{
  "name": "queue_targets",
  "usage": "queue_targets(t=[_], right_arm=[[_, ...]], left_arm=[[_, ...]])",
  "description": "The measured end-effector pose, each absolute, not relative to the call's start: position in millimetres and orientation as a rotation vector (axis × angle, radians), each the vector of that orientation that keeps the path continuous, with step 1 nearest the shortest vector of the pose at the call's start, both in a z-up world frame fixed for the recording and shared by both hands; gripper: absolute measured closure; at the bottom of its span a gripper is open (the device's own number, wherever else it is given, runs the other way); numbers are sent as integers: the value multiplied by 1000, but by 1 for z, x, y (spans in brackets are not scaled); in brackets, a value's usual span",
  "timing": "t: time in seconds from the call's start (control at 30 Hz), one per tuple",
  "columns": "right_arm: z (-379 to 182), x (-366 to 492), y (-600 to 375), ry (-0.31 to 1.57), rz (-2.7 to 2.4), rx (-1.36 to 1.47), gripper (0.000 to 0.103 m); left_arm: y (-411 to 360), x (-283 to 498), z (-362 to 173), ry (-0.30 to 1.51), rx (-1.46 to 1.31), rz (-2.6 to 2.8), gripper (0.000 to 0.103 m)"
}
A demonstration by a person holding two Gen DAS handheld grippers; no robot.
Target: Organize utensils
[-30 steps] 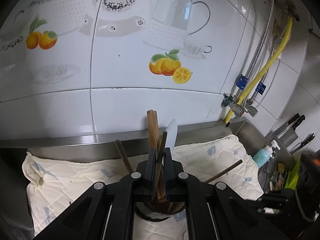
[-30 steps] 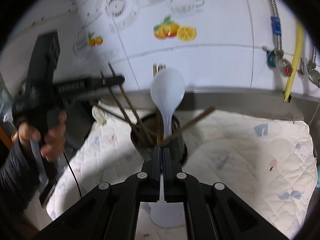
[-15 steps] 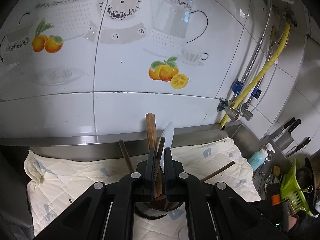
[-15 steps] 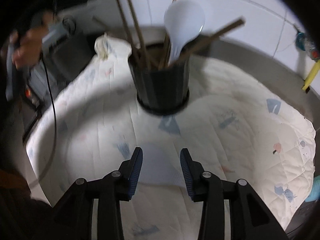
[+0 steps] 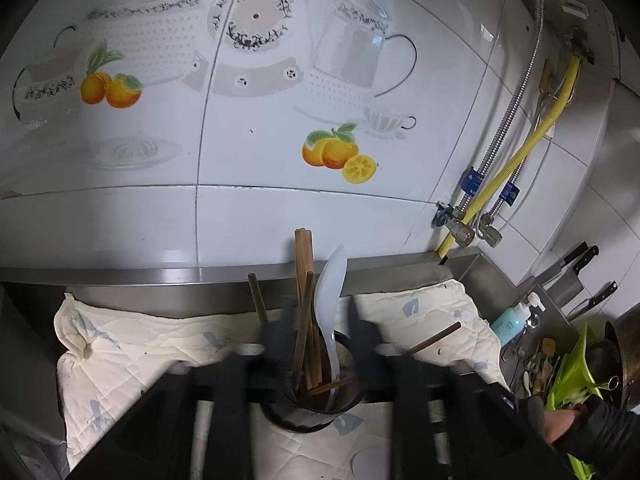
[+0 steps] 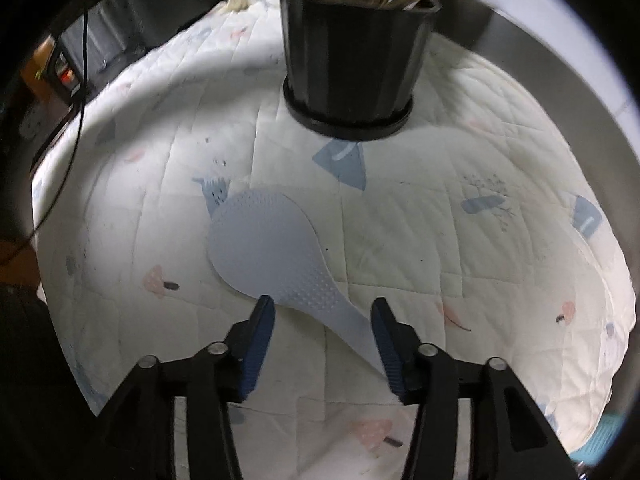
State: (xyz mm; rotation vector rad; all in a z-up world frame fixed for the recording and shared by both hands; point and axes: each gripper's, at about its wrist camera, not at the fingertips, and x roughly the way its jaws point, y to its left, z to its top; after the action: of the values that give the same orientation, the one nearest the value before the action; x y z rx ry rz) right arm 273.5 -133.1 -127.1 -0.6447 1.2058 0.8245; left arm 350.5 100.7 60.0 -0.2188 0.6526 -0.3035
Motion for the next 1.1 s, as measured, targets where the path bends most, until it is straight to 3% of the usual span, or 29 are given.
queue_targets(t=[0.03, 0.33, 0.43, 0.5, 0.87, 0.93, 0.97, 1.1], right_arm=[[-130, 275, -132, 1212, 826, -656, 45], [-131, 273, -134, 1292, 883, -624, 45], [-131, 263, -131, 1287, 896, -669, 49], [-132, 258, -126, 1281, 903, -695, 59], [-143, 251, -87, 1230, 962, -784, 60], [-144, 253, -81, 1225, 970, -783, 68], [-143, 253, -79, 1227, 976, -771, 77], [-143, 252, -69, 1227, 966, -727, 79]], left_arm=[[101, 349, 62, 641, -218, -299, 48], [108, 342, 71, 614, -214, -296, 48], [112, 343, 68, 622, -226, -290, 48], [114, 344, 66, 631, -231, -283, 48], [124, 343, 52, 667, -259, -262, 48], [128, 340, 52, 666, -262, -251, 48], [130, 338, 52, 664, -263, -248, 48], [138, 333, 52, 660, -273, -231, 48]])
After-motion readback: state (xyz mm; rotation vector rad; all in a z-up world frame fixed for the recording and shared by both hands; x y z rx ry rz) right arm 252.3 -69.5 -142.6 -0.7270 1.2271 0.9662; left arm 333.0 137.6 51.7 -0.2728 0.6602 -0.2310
